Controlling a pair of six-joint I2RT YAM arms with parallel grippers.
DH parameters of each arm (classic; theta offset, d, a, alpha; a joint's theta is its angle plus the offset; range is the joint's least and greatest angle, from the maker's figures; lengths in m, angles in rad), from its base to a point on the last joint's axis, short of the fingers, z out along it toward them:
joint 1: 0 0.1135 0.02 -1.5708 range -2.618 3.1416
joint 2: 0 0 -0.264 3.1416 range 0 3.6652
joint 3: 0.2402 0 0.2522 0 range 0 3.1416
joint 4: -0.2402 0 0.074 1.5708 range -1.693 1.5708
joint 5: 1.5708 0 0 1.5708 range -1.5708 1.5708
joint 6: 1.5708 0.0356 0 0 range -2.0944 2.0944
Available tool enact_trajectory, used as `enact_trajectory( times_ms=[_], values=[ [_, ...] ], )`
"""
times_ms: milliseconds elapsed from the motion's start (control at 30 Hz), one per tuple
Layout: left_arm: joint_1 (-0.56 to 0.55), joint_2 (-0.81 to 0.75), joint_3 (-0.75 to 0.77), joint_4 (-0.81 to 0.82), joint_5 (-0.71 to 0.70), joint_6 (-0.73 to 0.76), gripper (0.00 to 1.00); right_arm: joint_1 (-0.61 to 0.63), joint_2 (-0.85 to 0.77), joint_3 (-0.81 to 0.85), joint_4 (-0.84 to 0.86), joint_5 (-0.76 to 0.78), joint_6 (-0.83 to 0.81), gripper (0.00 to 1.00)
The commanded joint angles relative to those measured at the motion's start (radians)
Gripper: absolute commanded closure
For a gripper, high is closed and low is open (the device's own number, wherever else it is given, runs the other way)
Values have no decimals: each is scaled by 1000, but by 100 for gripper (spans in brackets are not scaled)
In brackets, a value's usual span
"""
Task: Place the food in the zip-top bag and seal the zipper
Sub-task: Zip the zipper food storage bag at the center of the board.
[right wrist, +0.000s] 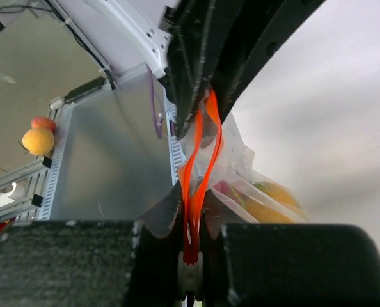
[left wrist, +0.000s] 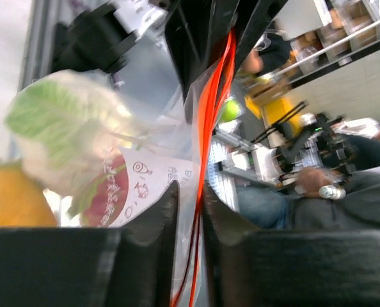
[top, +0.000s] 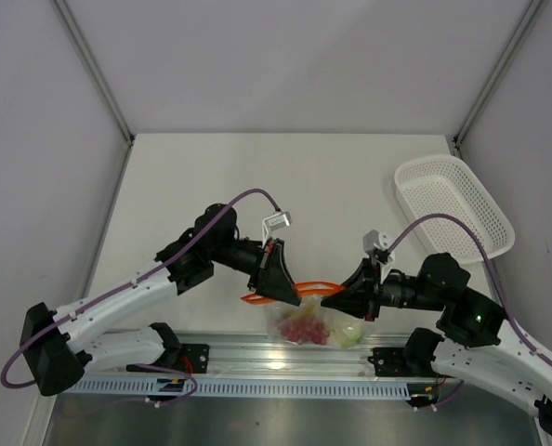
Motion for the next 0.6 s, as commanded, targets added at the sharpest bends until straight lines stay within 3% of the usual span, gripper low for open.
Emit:
enact_trajectory(
  times_ms=[0,100,167,200,300,567],
  values=[
    [-17,-50,-22,-127,-70,197,73,4,71,-14,73,-6,43,100],
    [-49,-102,-29,-146,-159,291,43,7,127,-17,80,-5,69,100],
    [-64,-137,-32,-155,-230,334,30,7,159,-5,67,-11,92,100],
    [-69,-144,-28,-155,-243,346,14,8,170,8,50,-11,102,100],
    [-86,-153,-13,-139,-260,380,1,7,219,61,-31,-18,128,100],
    [-225,-84,40,-171,-480,538,1,7,256,106,-68,-46,195,100]
  ],
)
